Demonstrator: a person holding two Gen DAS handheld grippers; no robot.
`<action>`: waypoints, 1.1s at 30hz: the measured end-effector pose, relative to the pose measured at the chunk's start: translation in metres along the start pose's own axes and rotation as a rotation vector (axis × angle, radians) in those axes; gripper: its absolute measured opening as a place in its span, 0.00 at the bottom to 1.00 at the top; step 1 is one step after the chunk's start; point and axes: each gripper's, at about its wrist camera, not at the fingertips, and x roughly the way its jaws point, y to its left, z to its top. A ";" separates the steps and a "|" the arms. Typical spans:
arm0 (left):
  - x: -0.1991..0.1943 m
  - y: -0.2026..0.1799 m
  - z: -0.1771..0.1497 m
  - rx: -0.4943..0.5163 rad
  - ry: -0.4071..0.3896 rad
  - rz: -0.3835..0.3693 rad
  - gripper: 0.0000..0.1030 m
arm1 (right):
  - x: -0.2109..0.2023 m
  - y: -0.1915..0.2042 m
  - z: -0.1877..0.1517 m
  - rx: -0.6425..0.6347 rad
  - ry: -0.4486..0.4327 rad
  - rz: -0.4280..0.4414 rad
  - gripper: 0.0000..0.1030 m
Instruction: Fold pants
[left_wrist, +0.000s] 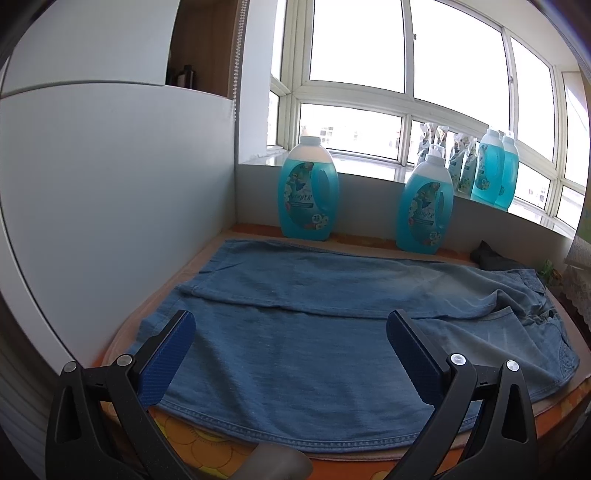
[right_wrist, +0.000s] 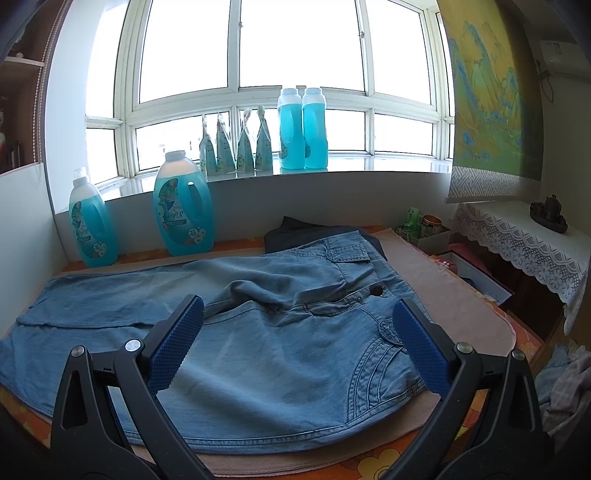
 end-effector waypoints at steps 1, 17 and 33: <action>0.000 0.000 0.000 -0.001 0.000 0.000 1.00 | 0.000 0.000 0.000 0.000 -0.001 0.000 1.00; 0.003 -0.001 0.001 -0.012 0.012 -0.003 1.00 | 0.002 0.000 -0.001 0.002 0.005 0.002 1.00; 0.013 0.007 0.002 0.004 0.027 0.030 1.00 | 0.010 0.009 0.004 -0.053 -0.009 0.064 1.00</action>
